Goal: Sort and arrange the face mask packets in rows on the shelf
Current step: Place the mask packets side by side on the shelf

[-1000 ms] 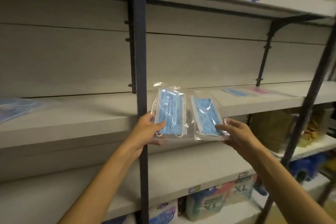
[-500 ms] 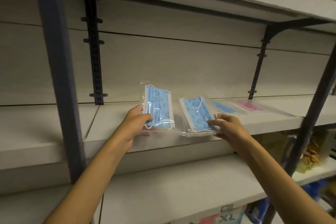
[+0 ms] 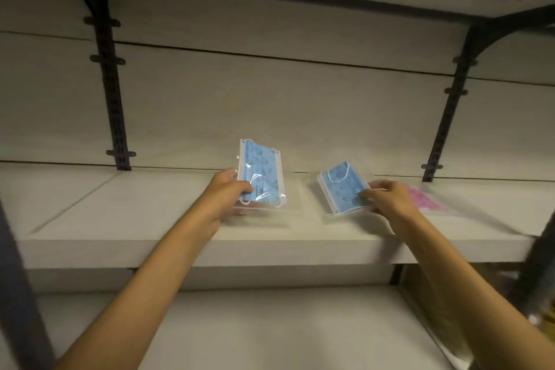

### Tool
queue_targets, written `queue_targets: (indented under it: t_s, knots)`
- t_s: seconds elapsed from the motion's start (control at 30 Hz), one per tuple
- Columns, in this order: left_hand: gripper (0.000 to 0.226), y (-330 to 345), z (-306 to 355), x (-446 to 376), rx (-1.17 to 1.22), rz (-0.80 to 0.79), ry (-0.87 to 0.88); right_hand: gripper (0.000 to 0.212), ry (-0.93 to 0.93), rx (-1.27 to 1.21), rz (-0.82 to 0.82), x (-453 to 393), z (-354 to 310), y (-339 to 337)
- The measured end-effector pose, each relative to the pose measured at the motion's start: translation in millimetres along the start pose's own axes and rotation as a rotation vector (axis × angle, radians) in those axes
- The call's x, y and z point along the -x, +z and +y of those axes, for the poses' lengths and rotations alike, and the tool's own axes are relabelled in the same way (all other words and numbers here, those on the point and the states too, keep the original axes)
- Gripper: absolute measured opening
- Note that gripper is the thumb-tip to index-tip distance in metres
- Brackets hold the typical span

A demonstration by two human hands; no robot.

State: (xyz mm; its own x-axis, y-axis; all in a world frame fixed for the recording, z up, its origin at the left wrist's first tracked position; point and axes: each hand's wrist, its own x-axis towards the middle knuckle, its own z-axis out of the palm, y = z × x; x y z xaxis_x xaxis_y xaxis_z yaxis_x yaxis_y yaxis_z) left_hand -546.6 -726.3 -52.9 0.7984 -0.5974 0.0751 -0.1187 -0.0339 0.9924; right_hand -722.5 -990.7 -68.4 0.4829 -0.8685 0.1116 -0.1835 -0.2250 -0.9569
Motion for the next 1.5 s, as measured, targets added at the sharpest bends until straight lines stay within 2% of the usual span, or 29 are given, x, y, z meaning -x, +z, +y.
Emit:
queue_targets:
  t_s: [0.1, 0.33, 0.4, 0.5, 0.57, 0.63, 0.73, 0.83, 0.9, 1.0, 1.07, 1.2, 1.4, 1.5]
  knots:
    - [0.02, 31, 4, -8, -0.023, 0.055, 0.004, 0.011, -0.062, 0.167, -0.002, -28, 11, -16]
    - [0.025, 91, 9, -25, -0.062, 0.072, -0.018, 0.06, -0.082, 0.434, -0.072, -57, 32, -31]
    - [0.026, 107, 10, -32, -0.08, 0.067, -0.032, 0.058, -0.15, 0.562, -0.069, -60, 31, -32]
    - [0.015, 131, 12, -44, -0.102, 0.031, -0.073, 0.06, -0.183, 0.658, -0.078, -63, 29, -33]
    - [0.027, 144, 9, -57, -0.14, -0.01, -0.108, 0.057, -0.176, 0.664, -0.103, -66, 30, -36]
    - [0.035, 156, 8, -68, -0.19, -0.042, -0.134, 0.044, -0.174, 0.634, -0.122, -71, 32, -38]
    - [0.034, 172, 4, -83, -0.253, -0.089, -0.136, 0.019, -0.2, 0.578, -0.114, -76, 34, -41]
    - [0.04, 185, -3, -87, -0.348, -0.121, -0.103, 0.039, -0.229, 0.591, -0.119, -77, 38, -40]
    - [0.047, 190, -8, -84, -0.519, -0.082, -0.052, 0.046, -0.246, 0.596, -0.145, -74, 38, -40]
    - [0.068, 193, -16, -87, -0.851, 0.033, 0.052, 0.057, -0.247, 0.608, -0.184, -73, 42, -41]
    - [0.066, 193, -21, -91, -0.935, 0.026, 0.121, 0.06, -0.252, 0.618, -0.19, -76, 45, -42]
    - [0.049, 193, -27, -89, -1.072, -0.067, 0.213, 0.052, -0.272, 0.619, -0.204, -83, 51, -42]
    - [0.051, 193, -31, -85, -1.2, -0.089, 0.238, 0.025, -0.305, 0.612, -0.203, -86, 54, -40]
    - [0.051, 195, -31, -80, -1.218, -0.09, 0.225, 0.024, -0.303, 0.608, -0.195, -87, 56, -39]
